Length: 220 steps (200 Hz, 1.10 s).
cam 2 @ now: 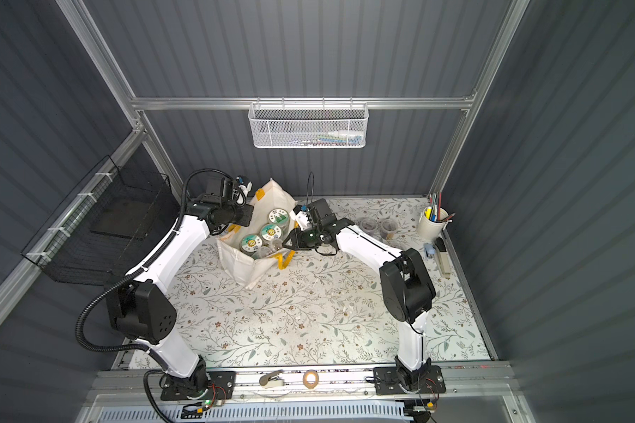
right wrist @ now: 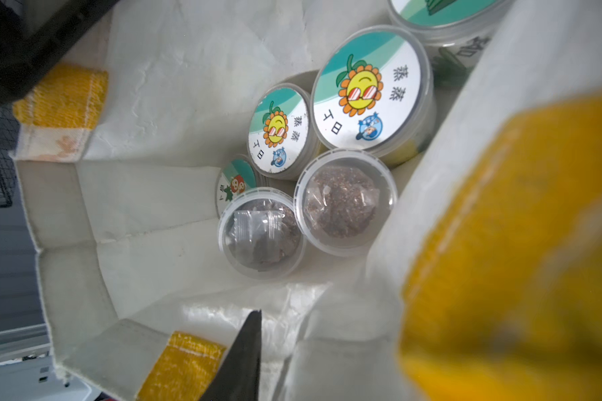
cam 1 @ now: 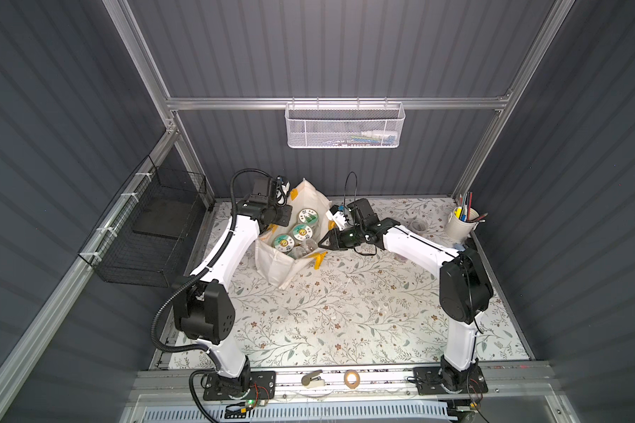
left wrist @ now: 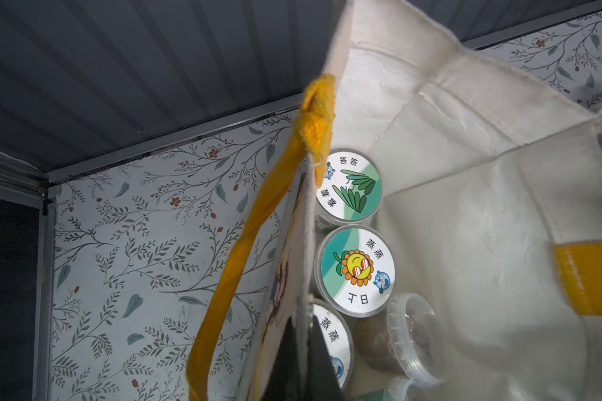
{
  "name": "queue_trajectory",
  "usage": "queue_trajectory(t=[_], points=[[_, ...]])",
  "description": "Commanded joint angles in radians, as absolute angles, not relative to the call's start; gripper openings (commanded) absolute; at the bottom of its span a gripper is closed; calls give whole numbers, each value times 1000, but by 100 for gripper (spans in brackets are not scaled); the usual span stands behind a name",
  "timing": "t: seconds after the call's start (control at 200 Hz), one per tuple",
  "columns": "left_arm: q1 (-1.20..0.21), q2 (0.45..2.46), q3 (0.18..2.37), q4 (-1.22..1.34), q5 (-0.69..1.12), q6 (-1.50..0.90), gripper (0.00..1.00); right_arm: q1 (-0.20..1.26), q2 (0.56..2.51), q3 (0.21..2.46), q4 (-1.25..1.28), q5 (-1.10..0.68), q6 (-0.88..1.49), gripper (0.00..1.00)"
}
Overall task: Take out the seed jars from the canvas bag
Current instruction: Adjust the canvas bag at the center of the board.
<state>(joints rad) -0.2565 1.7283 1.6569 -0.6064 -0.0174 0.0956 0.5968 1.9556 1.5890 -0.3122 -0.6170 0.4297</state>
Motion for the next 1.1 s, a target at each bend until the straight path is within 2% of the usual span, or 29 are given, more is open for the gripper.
queue_trajectory(t=[0.0,0.225,0.45,0.6,0.78,0.971,1.096], points=[[-226,1738,1759,-510,44,114,0,608,2009,1662,-293,-638,423,20],[-202,1776,1884,-521,48,130,0,643,2098,1818,-243,-670,416,9],[-202,1785,1929,-522,58,147,0,668,2125,1860,-176,-692,400,12],[-203,1734,1837,-464,81,117,0,669,2121,1782,-170,-672,379,14],[-204,1634,1589,-316,143,30,0,666,2084,1605,-159,-631,345,19],[-222,1539,1443,-248,169,-45,0,666,1992,1444,-152,-598,342,34],[-240,1491,1396,-237,185,-62,0,667,1904,1339,-148,-582,334,63]])
